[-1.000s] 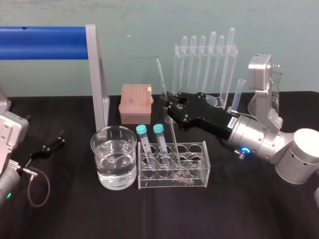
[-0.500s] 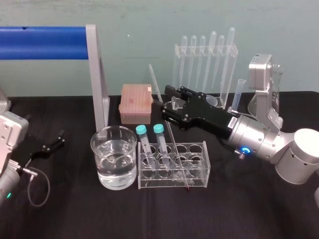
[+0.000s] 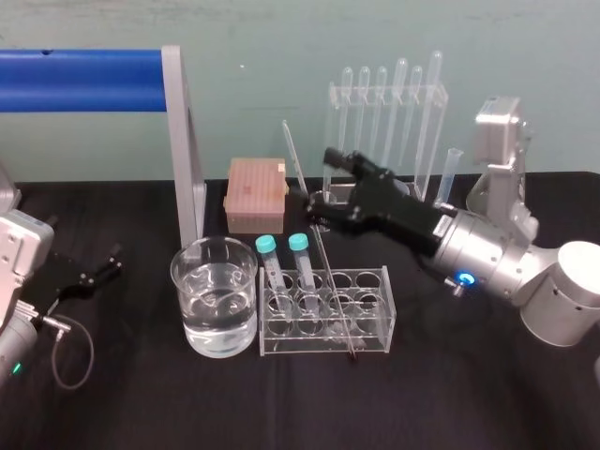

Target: Hold the thermometer with one hand and immerse one end into the beaker, then reinsert it into the test tube rack.

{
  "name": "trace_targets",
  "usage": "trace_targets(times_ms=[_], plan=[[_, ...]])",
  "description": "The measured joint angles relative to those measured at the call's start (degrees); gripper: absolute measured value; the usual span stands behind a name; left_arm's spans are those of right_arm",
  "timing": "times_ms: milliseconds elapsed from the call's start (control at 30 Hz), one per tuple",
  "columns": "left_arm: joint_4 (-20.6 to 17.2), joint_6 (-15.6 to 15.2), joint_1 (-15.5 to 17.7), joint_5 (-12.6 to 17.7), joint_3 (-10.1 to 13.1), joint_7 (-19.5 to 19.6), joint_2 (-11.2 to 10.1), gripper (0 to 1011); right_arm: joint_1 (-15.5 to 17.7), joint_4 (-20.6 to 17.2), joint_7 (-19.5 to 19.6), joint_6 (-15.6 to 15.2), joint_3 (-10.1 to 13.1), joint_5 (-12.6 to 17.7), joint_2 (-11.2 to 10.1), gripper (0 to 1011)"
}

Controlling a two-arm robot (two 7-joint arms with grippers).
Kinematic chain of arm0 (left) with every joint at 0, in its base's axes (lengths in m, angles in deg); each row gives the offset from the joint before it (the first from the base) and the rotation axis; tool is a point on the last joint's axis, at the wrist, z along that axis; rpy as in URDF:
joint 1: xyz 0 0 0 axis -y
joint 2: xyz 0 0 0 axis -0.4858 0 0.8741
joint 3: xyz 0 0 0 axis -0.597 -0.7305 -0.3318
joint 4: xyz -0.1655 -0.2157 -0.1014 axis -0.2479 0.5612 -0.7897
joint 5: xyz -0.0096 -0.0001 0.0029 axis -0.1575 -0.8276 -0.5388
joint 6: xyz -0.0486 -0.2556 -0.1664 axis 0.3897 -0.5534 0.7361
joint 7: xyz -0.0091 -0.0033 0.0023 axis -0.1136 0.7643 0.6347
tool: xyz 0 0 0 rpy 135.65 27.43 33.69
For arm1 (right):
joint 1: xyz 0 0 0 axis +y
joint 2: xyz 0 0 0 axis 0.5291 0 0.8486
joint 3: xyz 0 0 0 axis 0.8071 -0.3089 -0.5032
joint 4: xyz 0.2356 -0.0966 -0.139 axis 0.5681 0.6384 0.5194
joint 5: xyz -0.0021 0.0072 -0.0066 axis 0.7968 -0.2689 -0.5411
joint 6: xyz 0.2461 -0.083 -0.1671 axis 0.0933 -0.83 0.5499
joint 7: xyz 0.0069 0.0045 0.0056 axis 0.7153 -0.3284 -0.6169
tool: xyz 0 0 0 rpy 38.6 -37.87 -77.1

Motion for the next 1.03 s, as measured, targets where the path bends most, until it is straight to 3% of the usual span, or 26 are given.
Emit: trace_targets(times_ms=[133,267,367,567,733,1033], plan=[[0.0,0.0,0.0,0.0,0.0,0.0,0.0,1008,1.4,-1.5,4.0,-0.2,2.7,0.5,0.1,1003],[0.0,0.0,0.0,0.0,0.0,0.0,0.0,1008,3.8,-2.7,12.0,0.1,6.1,-1.6,0.1,1003],[0.0,0.0,0.0,0.0,0.0,0.0,0.0,1008,6.8,-2.3,23.1,-2.2,8.6,-6.5,-0.3,1003],[0.0,0.0,0.0,0.0,0.0,0.0,0.0,1008,10.2,1.8,33.9,-7.4,9.8,-11.8,0.1,1003],[0.0,0.0,0.0,0.0,0.0,0.0,0.0,1008,11.2,4.1,36.8,-9.2,10.1,-13.2,1.0,1003],[0.0,0.0,0.0,0.0,0.0,0.0,0.0,1008,11.0,3.5,36.3,-8.8,10.2,-13.0,0.8,1003]])
